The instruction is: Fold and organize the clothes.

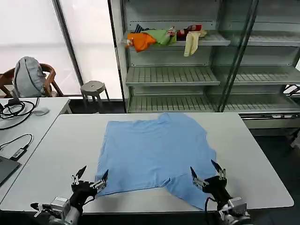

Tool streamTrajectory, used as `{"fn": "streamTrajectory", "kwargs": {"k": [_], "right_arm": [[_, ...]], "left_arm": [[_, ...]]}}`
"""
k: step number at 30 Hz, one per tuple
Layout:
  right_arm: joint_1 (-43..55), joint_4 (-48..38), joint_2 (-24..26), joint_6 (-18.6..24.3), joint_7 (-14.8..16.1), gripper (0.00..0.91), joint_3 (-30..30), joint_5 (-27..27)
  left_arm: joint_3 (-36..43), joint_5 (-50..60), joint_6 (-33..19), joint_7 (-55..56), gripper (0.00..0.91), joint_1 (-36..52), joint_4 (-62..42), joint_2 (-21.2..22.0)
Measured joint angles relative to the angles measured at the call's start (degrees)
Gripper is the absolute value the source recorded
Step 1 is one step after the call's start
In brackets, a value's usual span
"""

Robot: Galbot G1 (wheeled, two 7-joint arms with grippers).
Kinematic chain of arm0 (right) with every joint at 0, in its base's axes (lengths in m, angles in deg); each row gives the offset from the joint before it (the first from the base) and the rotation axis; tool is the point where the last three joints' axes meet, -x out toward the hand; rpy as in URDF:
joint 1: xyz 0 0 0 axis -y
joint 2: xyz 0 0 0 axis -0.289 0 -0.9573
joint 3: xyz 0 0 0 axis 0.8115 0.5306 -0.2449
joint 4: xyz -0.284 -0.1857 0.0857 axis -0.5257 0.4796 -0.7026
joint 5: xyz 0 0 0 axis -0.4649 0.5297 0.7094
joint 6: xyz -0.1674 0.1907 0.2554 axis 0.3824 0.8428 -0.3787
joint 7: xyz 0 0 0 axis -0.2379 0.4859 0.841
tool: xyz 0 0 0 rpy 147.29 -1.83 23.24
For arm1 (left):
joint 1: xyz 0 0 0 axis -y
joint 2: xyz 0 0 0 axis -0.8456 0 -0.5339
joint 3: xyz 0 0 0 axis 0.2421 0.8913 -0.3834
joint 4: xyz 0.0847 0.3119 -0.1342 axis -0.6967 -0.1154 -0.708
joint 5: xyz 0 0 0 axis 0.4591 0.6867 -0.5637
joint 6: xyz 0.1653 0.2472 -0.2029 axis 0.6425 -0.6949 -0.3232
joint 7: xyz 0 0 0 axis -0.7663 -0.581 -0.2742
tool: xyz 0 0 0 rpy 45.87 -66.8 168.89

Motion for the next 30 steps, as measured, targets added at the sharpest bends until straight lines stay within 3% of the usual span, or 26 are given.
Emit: {"fn": "streamTrajectory", "kwargs": {"k": [12, 21, 22, 23, 24, 30], "right_arm": [[-7.37, 1.20, -0.42, -4.31, -2.02, 0.907, -0.58, -0.61], [-9.21, 1.45, -1.11, -4.68, -2.10, 0.907, 0.17, -1.44], [-9.36, 1.48, -1.11, -4.74, -2.18, 0.846, 0.25, -1.47], [-9.49, 1.55, -1.06, -4.78, -2.26, 0.353, 0.29, -1.45], [-9.60, 1.61, -1.03, -4.81, -2.31, 0.000, 0.35, -1.38], [-10.02, 1.82, -1.03, -5.04, -2.47, 0.000, 0.73, -0.90]], "left_arm": [[-0.95, -1.73, 3.75, 1.70, 0.907, -2.62, -0.58, 0.45], [-1.56, -2.04, 4.81, 2.47, 0.907, -3.45, -1.11, 0.33], [-1.57, -2.15, 4.87, 2.48, 0.413, -3.46, -1.15, 0.35], [-1.58, -2.22, 4.93, 2.47, 0.020, -3.47, -1.16, 0.42], [-1.59, -2.23, 4.96, 2.46, 0.010, -3.52, -1.17, 0.46], [-1.49, -2.28, 5.15, 1.58, 0.010, -3.85, -0.95, 0.80]]}}
